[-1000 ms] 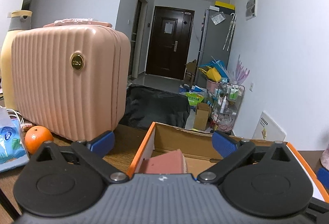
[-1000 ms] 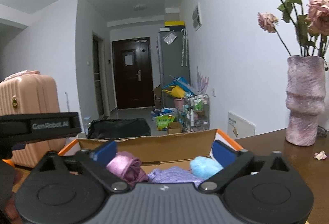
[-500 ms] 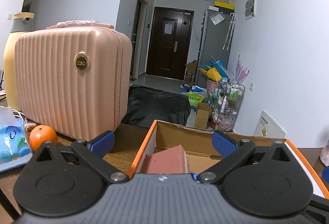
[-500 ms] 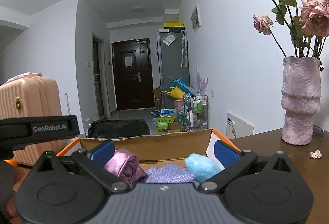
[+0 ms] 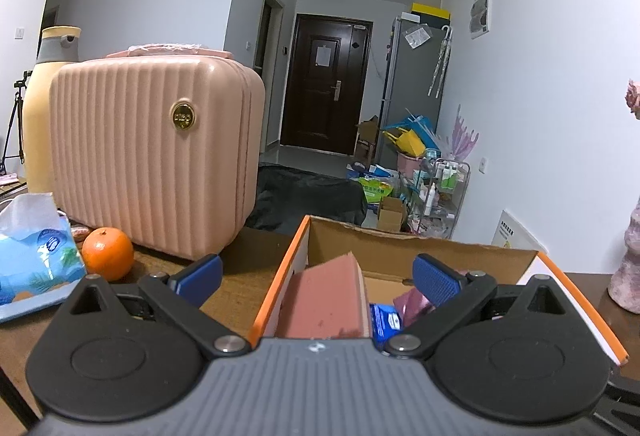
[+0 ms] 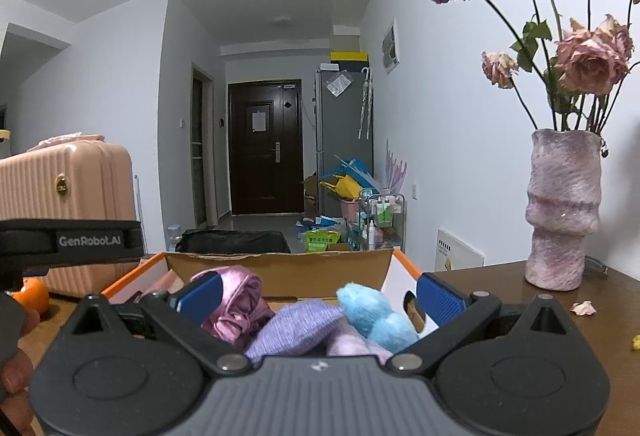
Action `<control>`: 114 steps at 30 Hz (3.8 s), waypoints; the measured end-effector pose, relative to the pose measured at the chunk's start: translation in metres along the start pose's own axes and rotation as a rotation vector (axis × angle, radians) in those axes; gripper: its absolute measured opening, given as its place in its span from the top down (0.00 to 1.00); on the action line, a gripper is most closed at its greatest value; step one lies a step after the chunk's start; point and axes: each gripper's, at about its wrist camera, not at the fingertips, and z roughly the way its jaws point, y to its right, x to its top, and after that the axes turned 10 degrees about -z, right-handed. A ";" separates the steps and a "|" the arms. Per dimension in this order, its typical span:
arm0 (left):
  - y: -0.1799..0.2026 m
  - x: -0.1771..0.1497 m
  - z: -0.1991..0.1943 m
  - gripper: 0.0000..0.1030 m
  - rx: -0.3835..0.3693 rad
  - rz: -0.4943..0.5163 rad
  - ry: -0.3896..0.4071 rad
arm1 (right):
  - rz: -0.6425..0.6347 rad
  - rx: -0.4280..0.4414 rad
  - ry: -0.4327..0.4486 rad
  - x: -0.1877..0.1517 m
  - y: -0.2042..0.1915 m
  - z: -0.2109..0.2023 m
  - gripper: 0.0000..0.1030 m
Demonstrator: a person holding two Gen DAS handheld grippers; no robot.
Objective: Organize soft objects
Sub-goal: 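Withdraw both grippers from the box toward the sheep plush and plastic bag, then lower the right gripper onto the white-and-yellow sheep plush and close it, then lift the sheep plush with the right gripper while the left grasps the clear plastic bag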
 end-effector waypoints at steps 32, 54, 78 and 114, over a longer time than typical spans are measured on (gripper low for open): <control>-0.002 -0.050 -0.097 0.00 -0.020 0.050 -0.087 | -0.090 0.025 -0.056 -0.036 0.045 -0.095 0.00; 0.004 -0.073 -0.131 0.00 -0.047 0.087 -0.147 | -0.106 0.035 -0.122 -0.049 0.057 -0.117 0.00; -0.014 -0.059 -0.109 0.00 -0.056 0.099 -0.157 | 0.165 0.032 -0.390 -0.050 0.048 -0.019 0.23; -0.009 -0.065 -0.100 0.00 -0.056 0.125 -0.162 | 0.179 0.028 -0.360 -0.060 0.100 -0.032 0.54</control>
